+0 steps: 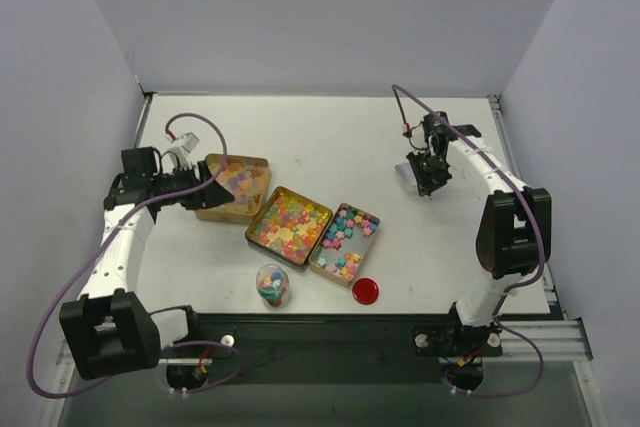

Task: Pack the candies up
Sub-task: Place the spatula at the center of the board.

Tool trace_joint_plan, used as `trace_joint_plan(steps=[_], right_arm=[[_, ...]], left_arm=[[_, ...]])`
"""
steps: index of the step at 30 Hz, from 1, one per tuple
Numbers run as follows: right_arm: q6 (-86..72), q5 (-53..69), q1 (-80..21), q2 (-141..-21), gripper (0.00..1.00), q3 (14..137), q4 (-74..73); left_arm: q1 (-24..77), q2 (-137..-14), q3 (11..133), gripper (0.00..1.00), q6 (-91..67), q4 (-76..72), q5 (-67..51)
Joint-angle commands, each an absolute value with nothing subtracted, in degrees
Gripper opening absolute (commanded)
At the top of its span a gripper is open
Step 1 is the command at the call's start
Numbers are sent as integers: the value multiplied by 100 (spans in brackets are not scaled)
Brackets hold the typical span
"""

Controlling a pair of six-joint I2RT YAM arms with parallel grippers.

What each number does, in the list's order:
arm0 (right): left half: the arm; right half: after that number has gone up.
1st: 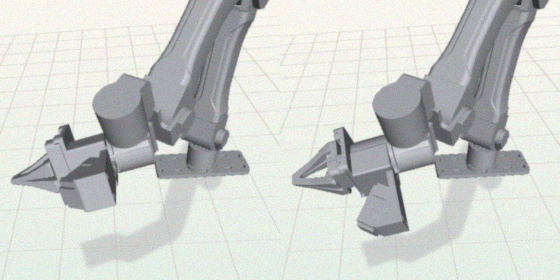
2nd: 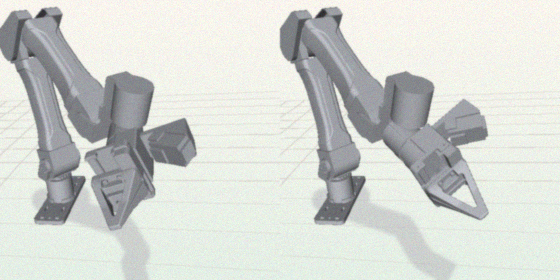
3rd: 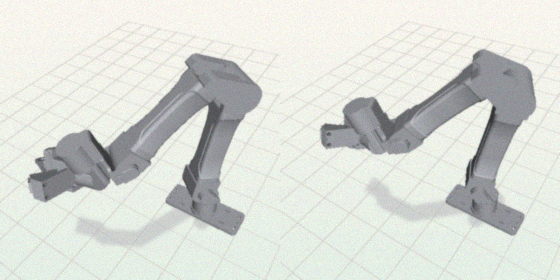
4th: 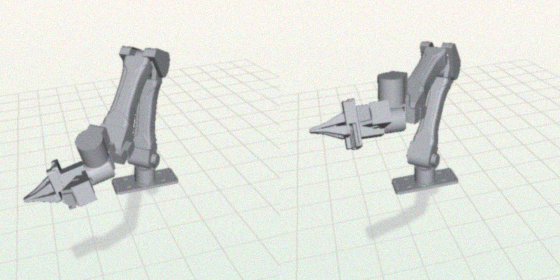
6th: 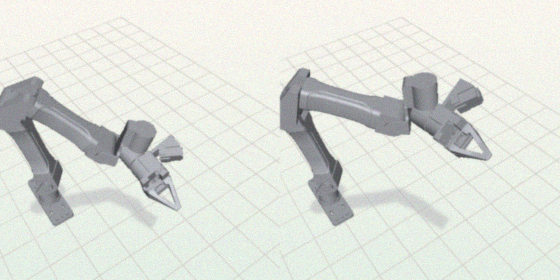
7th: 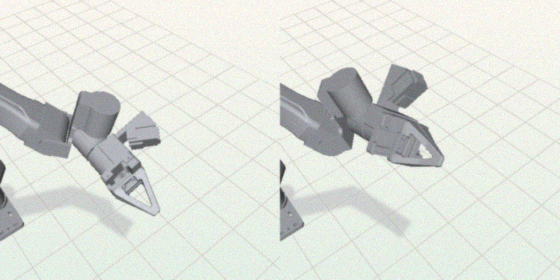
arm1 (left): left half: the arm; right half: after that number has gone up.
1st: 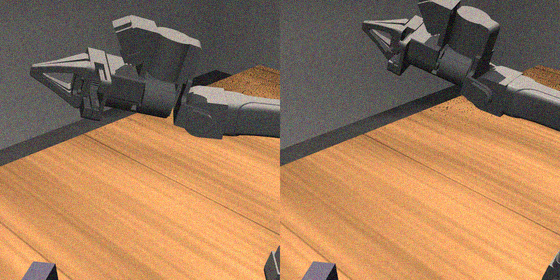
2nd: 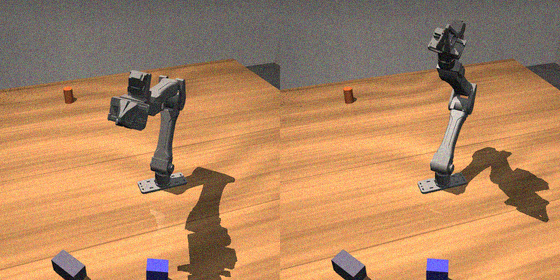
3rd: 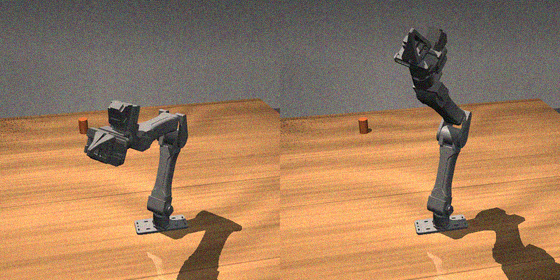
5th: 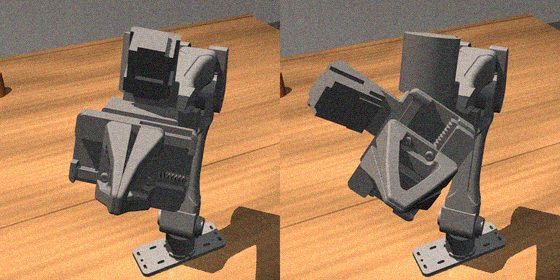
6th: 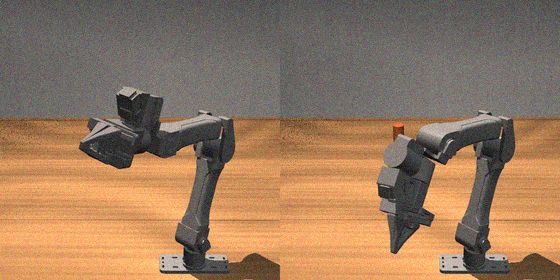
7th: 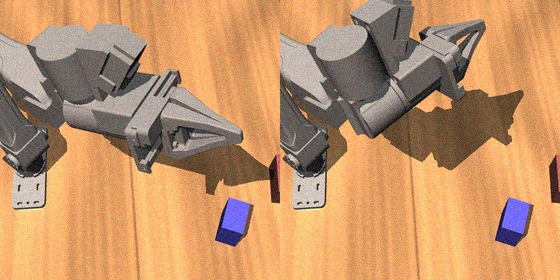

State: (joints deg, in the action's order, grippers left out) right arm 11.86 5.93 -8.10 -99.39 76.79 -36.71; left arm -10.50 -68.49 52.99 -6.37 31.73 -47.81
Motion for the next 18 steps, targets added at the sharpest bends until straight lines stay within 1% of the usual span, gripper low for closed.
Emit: trace_joint_plan(steps=[1, 3, 5, 7, 8, 9, 10, 12, 14, 15, 17, 18], right_arm=[[862, 580, -669, -10221, 4, 7725, -3559], [818, 650, -520, -10300, 10, 7778, -3630], [844, 791, -457, -10318, 14, 7813, -3674], [922, 861, -422, -10301, 20, 7796, -3674], [940, 1001, -422, -10309, 23, 7778, -3674], [940, 1063, -422, -10283, 29, 7778, -3674], [932, 1098, -431, -10283, 31, 7770, -3665], [905, 1142, -457, -10231, 38, 7770, -3639], [888, 1108, -518, -10187, 42, 7796, -3656], [888, 1099, -527, -10117, 43, 7831, -3682], [949, 1134, -580, -10029, 43, 7901, -3831], [984, 1221, -615, -9872, 44, 7936, -3858]], left_arm=[[-677, -6907, 5537, 57, 667, 3858, -4527], [-589, -6987, 5642, 57, 790, 4033, -4500], [-536, -7049, 5800, 57, 1054, 4357, -4587], [-387, -6997, 5985, 58, 1395, 4613, -4755], [-326, -6970, 6038, 59, 1598, 4919, -4790], [-221, -6891, 6099, 59, 2017, 5052, -4860], [-202, -6838, 6091, 60, 2239, 5149, -4913], [-202, -6681, 6047, 64, 2608, 5160, -4896], [-193, -6592, 5959, 68, 2838, 5116, -4974], [-185, -6531, 5942, 72, 3082, 5098, -4992], [-106, -6530, 5959, 74, 3504, 5158, -4914], [-97, -6600, 6002, 74, 4177, 5272, -4887]])
